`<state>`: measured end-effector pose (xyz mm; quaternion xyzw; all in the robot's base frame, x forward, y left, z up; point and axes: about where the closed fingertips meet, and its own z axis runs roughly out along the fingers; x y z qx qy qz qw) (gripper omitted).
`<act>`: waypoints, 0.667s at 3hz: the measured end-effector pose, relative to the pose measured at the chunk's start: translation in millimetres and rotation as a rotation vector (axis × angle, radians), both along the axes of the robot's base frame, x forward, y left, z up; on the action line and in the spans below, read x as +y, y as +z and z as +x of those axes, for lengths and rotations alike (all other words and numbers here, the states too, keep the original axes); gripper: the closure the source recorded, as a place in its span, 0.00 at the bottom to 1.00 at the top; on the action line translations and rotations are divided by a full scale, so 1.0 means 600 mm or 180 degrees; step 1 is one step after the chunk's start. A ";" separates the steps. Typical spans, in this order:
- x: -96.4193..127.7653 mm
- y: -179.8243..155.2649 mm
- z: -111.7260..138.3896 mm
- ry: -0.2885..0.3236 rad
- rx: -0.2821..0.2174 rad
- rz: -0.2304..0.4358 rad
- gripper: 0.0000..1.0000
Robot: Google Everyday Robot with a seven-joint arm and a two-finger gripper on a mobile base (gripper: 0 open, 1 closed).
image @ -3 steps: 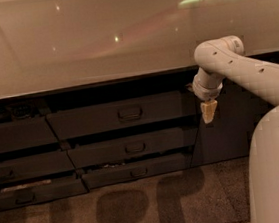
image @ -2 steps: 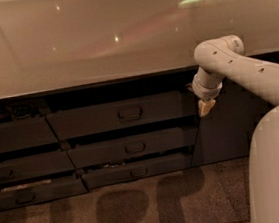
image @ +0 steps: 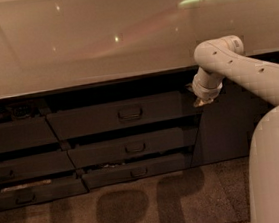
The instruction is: Open top drawer
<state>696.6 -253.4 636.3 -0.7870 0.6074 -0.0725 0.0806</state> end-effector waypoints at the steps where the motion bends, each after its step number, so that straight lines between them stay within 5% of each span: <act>1: 0.000 0.000 0.000 0.0001 0.0001 0.0000 1.00; 2: 0.001 -0.002 -0.001 0.0009 0.0009 0.0002 1.00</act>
Offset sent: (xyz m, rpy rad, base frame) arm 0.0000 0.0000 0.0000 0.0000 0.0000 0.0000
